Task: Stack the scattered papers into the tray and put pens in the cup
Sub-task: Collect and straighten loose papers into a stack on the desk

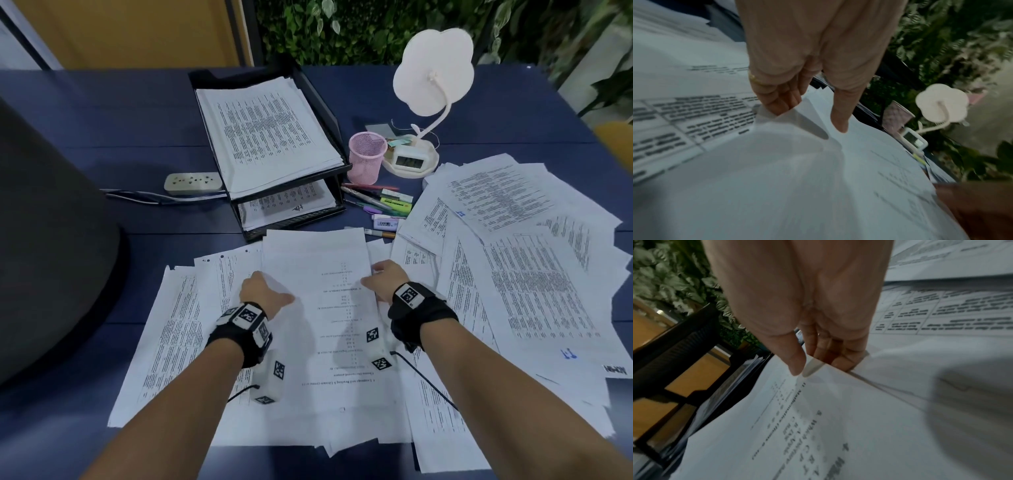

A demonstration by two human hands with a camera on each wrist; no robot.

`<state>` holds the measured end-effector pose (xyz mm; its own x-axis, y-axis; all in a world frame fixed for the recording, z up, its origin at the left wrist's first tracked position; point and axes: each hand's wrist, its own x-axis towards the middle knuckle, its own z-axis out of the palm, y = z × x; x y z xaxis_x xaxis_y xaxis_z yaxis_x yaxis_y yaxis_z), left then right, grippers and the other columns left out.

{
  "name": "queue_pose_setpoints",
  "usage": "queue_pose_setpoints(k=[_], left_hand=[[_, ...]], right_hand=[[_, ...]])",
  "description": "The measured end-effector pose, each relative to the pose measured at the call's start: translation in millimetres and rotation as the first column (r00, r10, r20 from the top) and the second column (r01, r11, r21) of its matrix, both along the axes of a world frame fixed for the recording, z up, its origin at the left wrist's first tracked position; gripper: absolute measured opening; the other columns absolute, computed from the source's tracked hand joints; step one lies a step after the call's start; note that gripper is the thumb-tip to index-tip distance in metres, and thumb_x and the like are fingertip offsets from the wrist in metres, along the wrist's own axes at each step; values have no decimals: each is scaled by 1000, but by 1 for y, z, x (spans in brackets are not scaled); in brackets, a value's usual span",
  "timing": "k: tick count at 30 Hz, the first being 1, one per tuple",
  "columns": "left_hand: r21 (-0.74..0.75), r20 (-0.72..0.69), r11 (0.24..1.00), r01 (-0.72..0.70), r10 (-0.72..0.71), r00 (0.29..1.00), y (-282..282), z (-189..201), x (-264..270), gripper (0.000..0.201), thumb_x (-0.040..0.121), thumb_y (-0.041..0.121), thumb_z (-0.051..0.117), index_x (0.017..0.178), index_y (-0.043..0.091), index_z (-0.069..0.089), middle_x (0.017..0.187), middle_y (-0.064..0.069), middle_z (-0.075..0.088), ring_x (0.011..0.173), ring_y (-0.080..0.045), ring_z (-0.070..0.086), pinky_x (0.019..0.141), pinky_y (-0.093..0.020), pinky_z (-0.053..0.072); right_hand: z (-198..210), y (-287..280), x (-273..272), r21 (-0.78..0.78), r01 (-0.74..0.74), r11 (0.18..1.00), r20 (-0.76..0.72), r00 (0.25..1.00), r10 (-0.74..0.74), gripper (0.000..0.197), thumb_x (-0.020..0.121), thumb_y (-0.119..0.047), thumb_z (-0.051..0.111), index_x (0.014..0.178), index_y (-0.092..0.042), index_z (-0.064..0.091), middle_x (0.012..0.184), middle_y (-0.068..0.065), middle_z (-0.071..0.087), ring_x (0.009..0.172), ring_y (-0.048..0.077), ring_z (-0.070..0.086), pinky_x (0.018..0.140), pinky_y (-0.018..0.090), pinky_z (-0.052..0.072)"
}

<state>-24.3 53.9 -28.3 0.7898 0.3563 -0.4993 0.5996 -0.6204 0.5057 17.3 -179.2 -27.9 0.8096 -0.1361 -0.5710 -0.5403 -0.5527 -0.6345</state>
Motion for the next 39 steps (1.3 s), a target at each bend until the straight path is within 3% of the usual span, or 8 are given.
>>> queue_pose_setpoints(k=[7, 10, 14, 21, 25, 29, 32, 39], left_hand=[[-119, 131, 986, -114, 129, 983, 9, -11, 1, 40, 81, 17, 71, 115, 5, 55, 103, -10, 59, 95, -28, 59, 79, -30, 48], [-89, 234, 995, -43, 63, 970, 2, -12, 0, 29, 83, 21, 66, 107, 6, 58, 100, -10, 60, 93, -30, 60, 77, -32, 49], [-410, 210, 898, -158, 262, 942, 6, -3, 0, 49, 85, 35, 67, 124, 12, 47, 113, -3, 59, 101, -20, 58, 91, -32, 47], [-457, 396, 888, 58, 144, 907, 12, 50, 18, 44, 85, 31, 67, 124, 15, 54, 120, -2, 64, 109, -19, 61, 97, -40, 48], [-427, 560, 903, 50, 221, 798, 7, 94, 28, 19, 93, 15, 56, 111, 9, 61, 104, -1, 67, 97, -18, 64, 91, -36, 51], [-488, 659, 871, 62, 321, 680, 3, 115, 32, 31, 94, 15, 55, 124, 8, 55, 120, 0, 63, 111, -11, 60, 101, -30, 45], [-523, 655, 850, 62, 354, 668, 2, 109, 31, 47, 90, 16, 60, 135, 10, 45, 131, -2, 58, 120, -13, 55, 107, -37, 41], [-642, 571, 763, 73, 413, 709, 2, 96, 31, 42, 88, -1, 60, 126, 11, 46, 116, -1, 62, 101, -6, 62, 96, -25, 48]], right_hand=[[-5, 4, -6, -24, -57, 998, 64, 996, 59, 14, 84, -6, 62, 98, -6, 58, 96, 13, 60, 88, 27, 57, 71, 25, 40], [-7, 1, -6, 112, 39, 993, 140, 989, -55, 7, 87, -8, 57, 92, -11, 54, 93, 11, 59, 84, 27, 56, 74, 27, 43], [8, -7, 0, 391, 164, 905, 154, 958, -240, 14, 89, -10, 57, 84, -23, 56, 100, 12, 66, 92, 30, 61, 93, 45, 47], [80, 10, 15, 594, 71, 802, 396, 841, -368, 26, 91, 4, 50, 89, -22, 55, 94, 2, 66, 88, 22, 61, 92, 42, 48], [122, 24, 14, 564, -32, 825, 587, 719, -373, 27, 91, 3, 49, 91, -23, 52, 93, 0, 64, 89, 16, 61, 91, 41, 49], [148, 34, 9, 530, -155, 834, 737, 571, -362, 21, 93, 1, 46, 100, -19, 48, 99, -3, 63, 93, 5, 62, 91, 30, 49], [139, 38, 8, 548, -160, 821, 708, 612, -353, 31, 87, -4, 49, 117, -12, 47, 114, 6, 61, 108, 17, 60, 96, 31, 48], [100, 30, 6, 521, -9, 854, 554, 764, -330, 33, 79, 6, 53, 91, -24, 51, 95, -1, 62, 91, 13, 60, 86, 32, 47]])
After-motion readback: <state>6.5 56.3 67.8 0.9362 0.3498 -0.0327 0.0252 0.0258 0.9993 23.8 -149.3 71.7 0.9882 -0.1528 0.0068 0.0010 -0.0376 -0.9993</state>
